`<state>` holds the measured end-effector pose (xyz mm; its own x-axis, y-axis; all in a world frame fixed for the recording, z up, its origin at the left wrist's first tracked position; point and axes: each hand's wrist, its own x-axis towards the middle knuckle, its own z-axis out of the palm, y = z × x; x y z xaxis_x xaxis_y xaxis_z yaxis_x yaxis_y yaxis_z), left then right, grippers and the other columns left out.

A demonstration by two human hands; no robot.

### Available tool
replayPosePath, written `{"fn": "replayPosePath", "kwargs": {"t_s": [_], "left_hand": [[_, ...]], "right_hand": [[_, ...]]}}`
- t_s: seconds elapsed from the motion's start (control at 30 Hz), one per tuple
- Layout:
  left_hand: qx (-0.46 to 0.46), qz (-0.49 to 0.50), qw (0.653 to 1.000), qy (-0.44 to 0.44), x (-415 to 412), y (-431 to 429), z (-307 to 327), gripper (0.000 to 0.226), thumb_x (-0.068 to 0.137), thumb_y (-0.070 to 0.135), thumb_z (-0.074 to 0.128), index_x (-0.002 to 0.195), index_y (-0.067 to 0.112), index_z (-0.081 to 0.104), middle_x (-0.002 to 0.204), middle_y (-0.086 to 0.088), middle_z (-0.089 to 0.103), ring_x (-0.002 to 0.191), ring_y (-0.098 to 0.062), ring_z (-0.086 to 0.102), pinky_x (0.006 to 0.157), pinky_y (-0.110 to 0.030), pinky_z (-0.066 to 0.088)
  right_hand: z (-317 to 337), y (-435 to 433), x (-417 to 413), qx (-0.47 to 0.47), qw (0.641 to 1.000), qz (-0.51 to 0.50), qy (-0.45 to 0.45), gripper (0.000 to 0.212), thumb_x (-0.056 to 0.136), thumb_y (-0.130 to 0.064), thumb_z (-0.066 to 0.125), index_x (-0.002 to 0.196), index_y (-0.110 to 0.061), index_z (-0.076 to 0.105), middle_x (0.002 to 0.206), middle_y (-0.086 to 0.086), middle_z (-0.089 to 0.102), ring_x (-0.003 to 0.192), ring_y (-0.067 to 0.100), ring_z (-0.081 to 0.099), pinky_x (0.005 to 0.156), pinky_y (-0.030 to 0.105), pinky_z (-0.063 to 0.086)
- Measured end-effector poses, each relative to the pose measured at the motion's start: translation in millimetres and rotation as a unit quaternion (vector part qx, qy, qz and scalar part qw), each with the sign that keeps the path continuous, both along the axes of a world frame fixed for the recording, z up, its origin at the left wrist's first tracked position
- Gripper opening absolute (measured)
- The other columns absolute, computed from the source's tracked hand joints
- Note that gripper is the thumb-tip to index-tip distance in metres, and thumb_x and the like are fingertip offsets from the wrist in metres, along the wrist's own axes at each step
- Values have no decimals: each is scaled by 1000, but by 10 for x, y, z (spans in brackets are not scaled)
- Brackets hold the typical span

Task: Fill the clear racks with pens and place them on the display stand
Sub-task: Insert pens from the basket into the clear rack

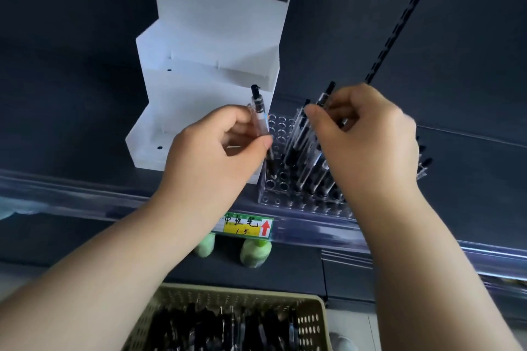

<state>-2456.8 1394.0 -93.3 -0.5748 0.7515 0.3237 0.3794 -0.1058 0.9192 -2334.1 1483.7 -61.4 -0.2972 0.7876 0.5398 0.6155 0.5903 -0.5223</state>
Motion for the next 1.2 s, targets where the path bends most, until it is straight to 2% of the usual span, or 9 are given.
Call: {"fn": "replayPosePath", "kwargs": {"t_s": [0.13, 0.27, 0.37, 0.47, 0.63, 0.9, 1.03, 1.2], "left_hand": [[3, -2, 1000, -21, -15, -1, -14, 13, 76, 19, 71, 84, 27, 67, 82, 18, 70, 75, 4, 65, 69, -4, 46], [8, 2, 999, -33, -65, -9, -2, 13, 75, 20, 70, 85, 29, 68, 82, 17, 71, 76, 3, 66, 70, -5, 47], [7, 11, 999, -43, -107, -13, 0, 14, 76, 20, 70, 85, 31, 68, 83, 18, 71, 78, 2, 66, 73, -8, 49], [9, 21, 999, -47, -126, -30, 12, 14, 77, 19, 70, 85, 30, 68, 82, 17, 71, 77, 2, 66, 70, -6, 48], [10, 23, 999, -48, -117, -79, 32, 14, 77, 16, 70, 85, 28, 68, 83, 16, 71, 74, 3, 66, 66, -3, 46], [12, 27, 998, -53, -120, -95, 42, 14, 77, 17, 70, 85, 29, 68, 82, 18, 71, 76, 3, 66, 67, -3, 46], [12, 25, 998, -51, -120, -85, 27, 14, 78, 17, 70, 84, 29, 68, 82, 18, 71, 75, 3, 66, 66, -3, 45], [10, 28, 998, -48, -132, -75, 10, 14, 76, 20, 70, 85, 30, 68, 82, 18, 71, 76, 4, 66, 68, -5, 47]], "right_hand": [[-34, 7, -5, 32, 999, -15, -34, 17, 82, -44, 64, 89, -30, 60, 61, -26, 47, 78, 20, 58, 54, 23, 37], [-31, 7, 5, 36, 998, -19, -38, 21, 81, -44, 64, 94, -28, 60, 63, -27, 49, 77, 19, 57, 57, 16, 34], [-36, -3, -12, 44, 998, -21, -36, 20, 81, -42, 66, 93, -27, 61, 61, -28, 48, 75, 19, 57, 54, 18, 35], [-40, -25, -32, 57, 997, -24, -34, 21, 80, -42, 67, 92, -26, 62, 61, -25, 48, 75, 19, 56, 52, 23, 35], [-53, -48, -41, 69, 997, -33, -30, 21, 79, -42, 67, 91, -25, 63, 63, -21, 50, 76, 16, 53, 55, 12, 28], [-53, -70, -36, 81, 995, -45, -35, 20, 79, -41, 68, 91, -25, 63, 67, -17, 56, 76, 11, 45, 55, 11, 23], [-65, -81, -41, 99, 993, -47, -55, 24, 80, -39, 68, 97, -24, 61, 76, -12, 65, 82, 17, 50, 54, 12, 20], [-81, -80, -66, 117, 990, -48, -59, 35, 78, -36, 71, 109, -24, 59, 79, -11, 65, 87, 22, 55, 50, 15, 21]]}}
